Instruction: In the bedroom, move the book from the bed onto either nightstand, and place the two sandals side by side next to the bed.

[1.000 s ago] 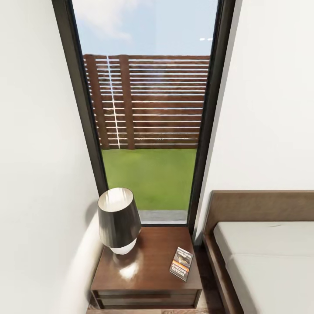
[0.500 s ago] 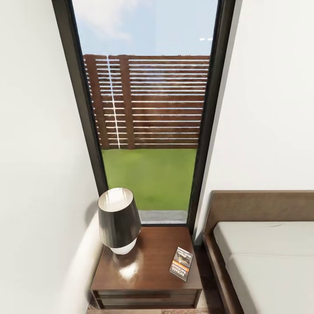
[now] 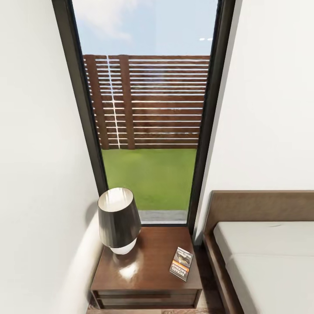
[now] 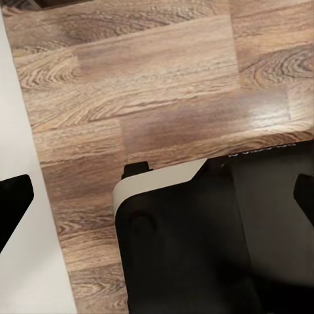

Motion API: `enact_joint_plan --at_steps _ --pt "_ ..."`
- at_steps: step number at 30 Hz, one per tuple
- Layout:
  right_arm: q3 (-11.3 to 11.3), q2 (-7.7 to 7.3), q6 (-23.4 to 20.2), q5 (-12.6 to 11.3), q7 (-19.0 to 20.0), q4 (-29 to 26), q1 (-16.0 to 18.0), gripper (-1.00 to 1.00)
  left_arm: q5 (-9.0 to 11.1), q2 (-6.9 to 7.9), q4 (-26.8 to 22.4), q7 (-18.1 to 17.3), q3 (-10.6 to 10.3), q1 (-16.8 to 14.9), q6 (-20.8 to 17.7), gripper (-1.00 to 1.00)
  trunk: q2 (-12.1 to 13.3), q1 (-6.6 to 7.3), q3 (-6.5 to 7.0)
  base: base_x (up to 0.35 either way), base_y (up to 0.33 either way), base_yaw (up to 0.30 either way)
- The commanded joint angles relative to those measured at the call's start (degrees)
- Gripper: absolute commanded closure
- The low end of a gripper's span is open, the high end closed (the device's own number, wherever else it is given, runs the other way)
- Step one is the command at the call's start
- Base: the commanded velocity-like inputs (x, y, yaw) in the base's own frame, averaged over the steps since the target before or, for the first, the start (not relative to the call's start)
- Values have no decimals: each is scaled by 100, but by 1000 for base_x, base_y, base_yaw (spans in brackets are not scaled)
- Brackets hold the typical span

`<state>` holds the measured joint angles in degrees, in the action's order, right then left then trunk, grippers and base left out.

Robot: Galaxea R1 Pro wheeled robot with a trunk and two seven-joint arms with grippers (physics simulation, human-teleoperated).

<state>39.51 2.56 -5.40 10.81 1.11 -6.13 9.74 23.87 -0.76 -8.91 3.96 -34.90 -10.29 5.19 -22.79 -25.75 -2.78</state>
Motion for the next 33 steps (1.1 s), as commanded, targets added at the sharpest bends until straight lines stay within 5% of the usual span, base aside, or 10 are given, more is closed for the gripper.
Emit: enact_joint_plan --at_steps 1,33 --pt "48 4 -40 60 12 -20 2 -100 44 1 3 24 -50 -4 16 -100 -12 -3 -13 0 0 0" --pt "48 7 -40 62 12 -20 2 -100 30 14 3 17 -53 1 8 -100 -12 -3 -13 0 0 0"
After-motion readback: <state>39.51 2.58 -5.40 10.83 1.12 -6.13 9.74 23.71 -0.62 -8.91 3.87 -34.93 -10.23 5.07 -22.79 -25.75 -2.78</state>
